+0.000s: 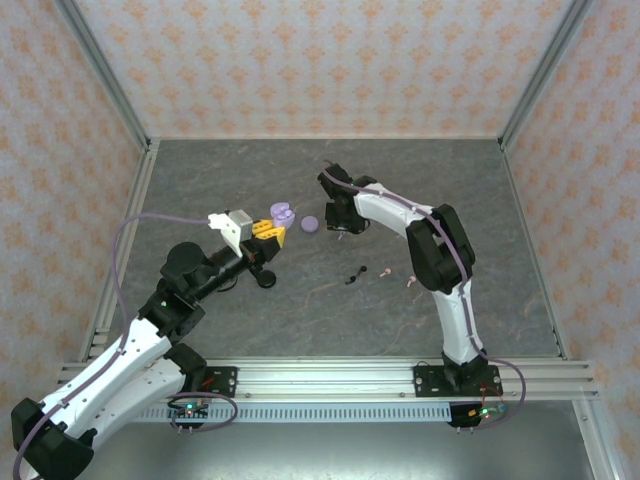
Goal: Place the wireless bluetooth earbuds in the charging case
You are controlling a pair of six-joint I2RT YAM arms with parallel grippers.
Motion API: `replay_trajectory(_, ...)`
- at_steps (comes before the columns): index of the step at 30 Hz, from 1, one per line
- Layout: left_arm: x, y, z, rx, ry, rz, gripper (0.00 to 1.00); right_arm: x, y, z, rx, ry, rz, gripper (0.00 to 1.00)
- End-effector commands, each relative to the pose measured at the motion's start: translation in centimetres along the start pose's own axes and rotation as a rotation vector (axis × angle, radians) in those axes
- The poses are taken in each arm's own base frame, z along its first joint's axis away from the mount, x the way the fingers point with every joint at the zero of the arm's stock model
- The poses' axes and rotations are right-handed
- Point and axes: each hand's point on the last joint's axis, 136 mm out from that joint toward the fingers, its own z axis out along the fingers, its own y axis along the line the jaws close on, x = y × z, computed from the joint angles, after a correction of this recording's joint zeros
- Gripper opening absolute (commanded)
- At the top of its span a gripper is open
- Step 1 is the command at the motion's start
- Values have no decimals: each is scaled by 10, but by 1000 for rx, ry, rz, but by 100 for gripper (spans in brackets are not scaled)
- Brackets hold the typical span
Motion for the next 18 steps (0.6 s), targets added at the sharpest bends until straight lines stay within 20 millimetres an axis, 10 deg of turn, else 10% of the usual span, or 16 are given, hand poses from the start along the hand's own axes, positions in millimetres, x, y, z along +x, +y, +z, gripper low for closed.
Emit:
replay_trajectory(1, -5, -2, -2, 1, -21, 27, 0, 6, -9, 7, 38, 45, 17, 35)
replay_trajectory(18, -5, -2, -3, 2, -19, 21, 0, 21, -19, 29, 63, 82, 5, 26)
